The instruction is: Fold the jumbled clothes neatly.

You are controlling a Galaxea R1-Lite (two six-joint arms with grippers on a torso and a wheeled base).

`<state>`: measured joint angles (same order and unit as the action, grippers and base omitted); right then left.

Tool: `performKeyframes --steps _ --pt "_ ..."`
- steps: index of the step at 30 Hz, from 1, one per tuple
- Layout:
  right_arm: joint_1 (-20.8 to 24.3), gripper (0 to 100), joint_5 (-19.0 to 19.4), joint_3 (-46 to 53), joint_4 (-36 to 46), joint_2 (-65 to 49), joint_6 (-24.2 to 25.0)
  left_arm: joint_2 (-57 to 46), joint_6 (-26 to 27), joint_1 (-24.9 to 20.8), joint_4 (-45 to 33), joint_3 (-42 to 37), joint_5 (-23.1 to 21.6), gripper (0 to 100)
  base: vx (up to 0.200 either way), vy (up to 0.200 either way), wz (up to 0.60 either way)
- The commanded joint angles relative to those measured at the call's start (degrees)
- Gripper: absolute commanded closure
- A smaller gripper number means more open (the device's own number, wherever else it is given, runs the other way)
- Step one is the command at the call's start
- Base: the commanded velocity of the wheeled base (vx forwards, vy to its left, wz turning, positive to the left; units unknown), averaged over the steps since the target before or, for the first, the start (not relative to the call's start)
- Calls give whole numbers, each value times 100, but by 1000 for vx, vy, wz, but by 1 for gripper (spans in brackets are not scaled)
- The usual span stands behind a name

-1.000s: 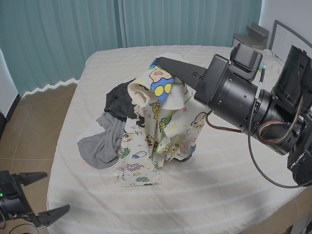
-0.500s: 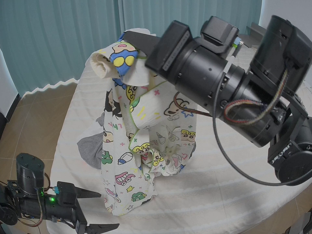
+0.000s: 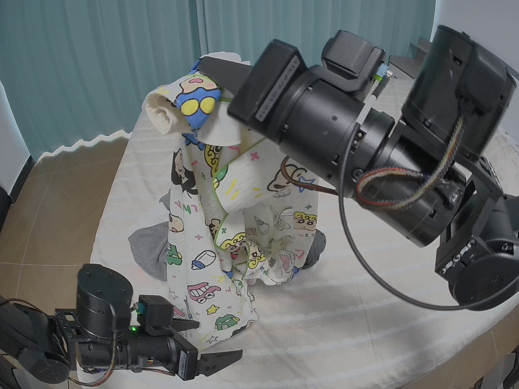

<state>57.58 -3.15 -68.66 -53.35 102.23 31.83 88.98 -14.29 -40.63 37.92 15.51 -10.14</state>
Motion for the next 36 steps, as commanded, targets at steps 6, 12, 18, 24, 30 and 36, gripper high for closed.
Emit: performKeyframes --steps 6,12,18,24,30,36 --pt "-10 100 -2 142 -18 -247 43 1130 -1023 -331 277 954 1278 0 0 0 0" --pt "-10 100 -2 230 -18 -335 43 1579 -1384 -358 268 1402 2166 0 0 0 0" --pt "-18 100 16 485 -18 -520 51 1798 -1410 -287 347 1526 2825 0 0 0 0" --pt "-62 100 33 687 -27 -678 78 1921 -1445 -138 417 1754 3212 0 0 0 0" --pt "-71 100 33 722 -9 -757 78 2229 -1436 -138 417 1798 3502 0 0 0 0" --pt "-150 100 33 801 -9 -784 78 2343 -1445 -138 435 1745 3704 100 0 0 0"
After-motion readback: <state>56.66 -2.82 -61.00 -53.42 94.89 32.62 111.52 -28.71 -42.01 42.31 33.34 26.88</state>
